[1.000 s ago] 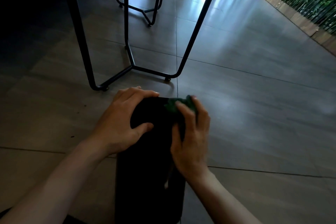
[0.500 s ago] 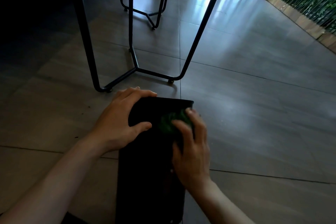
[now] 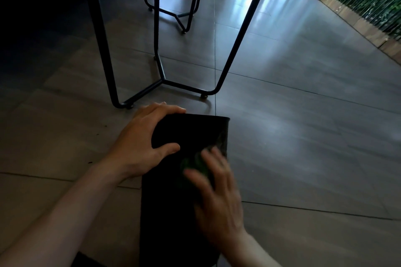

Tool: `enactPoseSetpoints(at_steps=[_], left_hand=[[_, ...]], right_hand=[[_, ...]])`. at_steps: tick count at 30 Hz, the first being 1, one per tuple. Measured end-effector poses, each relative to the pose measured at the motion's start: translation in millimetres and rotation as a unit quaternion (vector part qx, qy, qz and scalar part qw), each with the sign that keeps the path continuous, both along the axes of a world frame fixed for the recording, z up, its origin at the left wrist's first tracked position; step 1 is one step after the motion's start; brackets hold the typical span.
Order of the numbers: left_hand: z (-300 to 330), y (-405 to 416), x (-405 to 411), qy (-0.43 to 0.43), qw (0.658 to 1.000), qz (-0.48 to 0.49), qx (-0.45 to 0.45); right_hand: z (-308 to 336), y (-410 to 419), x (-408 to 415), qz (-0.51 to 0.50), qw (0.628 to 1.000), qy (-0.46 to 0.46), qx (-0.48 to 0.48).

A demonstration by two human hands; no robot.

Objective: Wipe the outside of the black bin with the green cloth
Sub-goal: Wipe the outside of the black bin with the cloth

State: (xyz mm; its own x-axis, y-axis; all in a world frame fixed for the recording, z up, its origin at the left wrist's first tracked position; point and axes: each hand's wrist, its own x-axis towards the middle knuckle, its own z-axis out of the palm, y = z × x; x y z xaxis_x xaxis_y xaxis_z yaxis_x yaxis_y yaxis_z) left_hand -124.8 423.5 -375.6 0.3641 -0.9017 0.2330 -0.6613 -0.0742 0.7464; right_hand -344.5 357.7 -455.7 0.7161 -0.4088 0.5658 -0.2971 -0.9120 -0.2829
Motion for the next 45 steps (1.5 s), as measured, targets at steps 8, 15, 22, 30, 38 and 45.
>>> enactPoseSetpoints(at_steps=[8, 15, 22, 30, 38, 45], left_hand=[[-4, 0, 4, -0.001, 1.000, 0.006, -0.002], [-5, 1, 2, 0.001, 1.000, -0.001, 0.000], [-4, 2, 3, -0.004, 1.000, 0.000, -0.005], [-2, 4, 0, -0.007, 1.000, -0.016, -0.018], [-3, 6, 3, 0.008, 1.000, 0.007, -0.022], [-2, 3, -1, 0.013, 1.000, -0.003, -0.021]], right_hand=[[-12, 28, 10, -0.006, 1.000, 0.010, -0.024], [19, 42, -26, 0.102, 0.989, 0.108, -0.020], [108, -6, -12, 0.070, 0.928, 0.166, 0.327], [89, -25, 12, -0.196, 0.967, -0.125, 0.104], [19, 5, -5, -0.069, 0.993, 0.094, -0.029], [21, -12, -33, 0.035, 0.996, 0.071, -0.031]])
